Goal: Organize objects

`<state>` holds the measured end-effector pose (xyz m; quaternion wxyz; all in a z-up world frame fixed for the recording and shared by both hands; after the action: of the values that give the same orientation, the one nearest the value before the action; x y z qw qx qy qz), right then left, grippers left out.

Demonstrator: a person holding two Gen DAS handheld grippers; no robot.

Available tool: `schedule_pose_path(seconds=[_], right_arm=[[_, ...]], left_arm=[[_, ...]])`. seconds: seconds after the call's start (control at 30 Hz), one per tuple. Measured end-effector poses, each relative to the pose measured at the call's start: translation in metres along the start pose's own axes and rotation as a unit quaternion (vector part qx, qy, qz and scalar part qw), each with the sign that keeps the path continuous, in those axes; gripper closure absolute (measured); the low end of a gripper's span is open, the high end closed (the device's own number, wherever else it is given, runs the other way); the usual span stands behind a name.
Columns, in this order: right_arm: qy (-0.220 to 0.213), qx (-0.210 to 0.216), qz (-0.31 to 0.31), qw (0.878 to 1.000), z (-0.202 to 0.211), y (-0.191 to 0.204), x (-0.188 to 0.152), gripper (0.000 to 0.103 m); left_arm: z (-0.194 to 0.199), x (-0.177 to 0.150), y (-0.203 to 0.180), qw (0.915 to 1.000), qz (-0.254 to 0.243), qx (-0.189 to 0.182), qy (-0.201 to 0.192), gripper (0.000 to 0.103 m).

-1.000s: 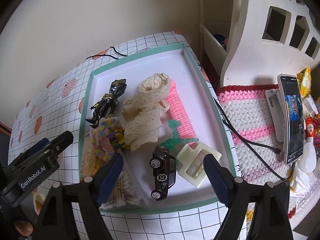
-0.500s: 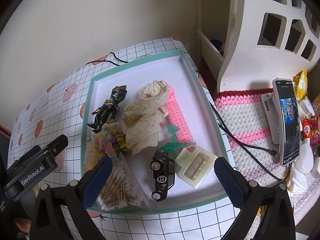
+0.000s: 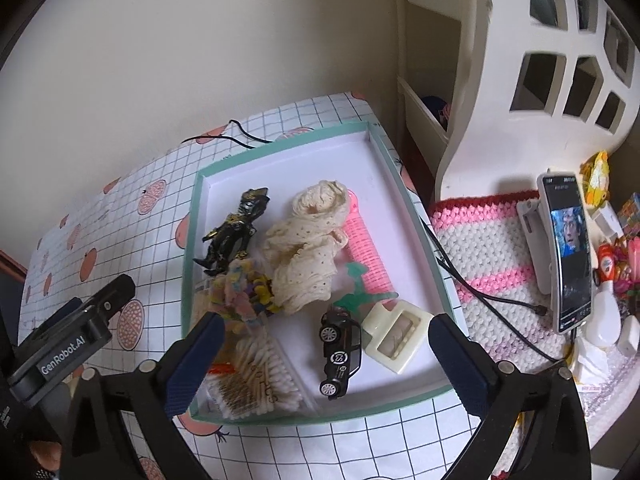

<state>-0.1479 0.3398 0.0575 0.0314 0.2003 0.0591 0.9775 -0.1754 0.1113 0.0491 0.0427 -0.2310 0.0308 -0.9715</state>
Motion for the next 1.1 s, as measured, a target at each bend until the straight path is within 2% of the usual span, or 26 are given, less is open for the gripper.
schedule_pose_path(seconds=[0.27,0.63,0.83,1.1], right_arm=[[-0.017,-0.003,0.006,1.0,0.023,0.01,-0.009,0.0],[0.001,0.007,0.022,1.0,0.026,0.026,-0.056,0.0],[0.003,0.008,0.03,1.0,0.027,0.031,-0.076,0.0],[0.012,-0.003,0.041,0.999,0.018,0.027,-0.1,0.0]], left_arm=[[0.031,-0.007,0.012,0.9994,0.007,-0.008,-0.032,0.002],[0.049,-0.041,0.044,0.9992,0.035,0.011,-0.017,0.002],[0.046,-0.064,0.057,0.9994,0.033,0.01,0.004,0.002],[0.037,-0.094,0.075,0.9993,0.021,0.028,0.014,0.002]])
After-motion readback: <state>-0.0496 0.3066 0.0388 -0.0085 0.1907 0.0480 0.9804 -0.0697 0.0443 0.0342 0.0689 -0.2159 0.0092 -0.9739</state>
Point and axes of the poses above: each gripper's, at about its wrist camera, not at the fingertips, and z roughly against the way its jaws point, y to its left, x to its top, the point moved 5 cm from there along -z, roughly the way its jaws point, and after that the axes turned 5 degrees about y, right-handed, at the moved point
